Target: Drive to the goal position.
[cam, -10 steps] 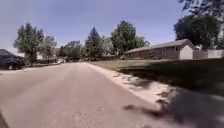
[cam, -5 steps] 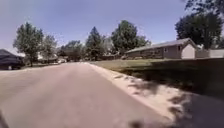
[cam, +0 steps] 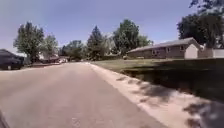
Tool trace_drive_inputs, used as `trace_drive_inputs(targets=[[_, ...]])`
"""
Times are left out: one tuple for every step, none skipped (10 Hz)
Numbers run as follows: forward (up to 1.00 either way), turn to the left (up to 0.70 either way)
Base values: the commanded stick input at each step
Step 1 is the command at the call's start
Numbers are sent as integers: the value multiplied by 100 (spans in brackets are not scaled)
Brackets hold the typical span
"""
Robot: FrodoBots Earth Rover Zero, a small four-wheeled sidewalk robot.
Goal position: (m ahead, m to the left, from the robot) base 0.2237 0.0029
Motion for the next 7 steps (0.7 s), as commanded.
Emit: trace_drive_inputs(targets=[[70,22],[70,0],[70,0],[70,0],[70,0],[70,0],[70,0]])
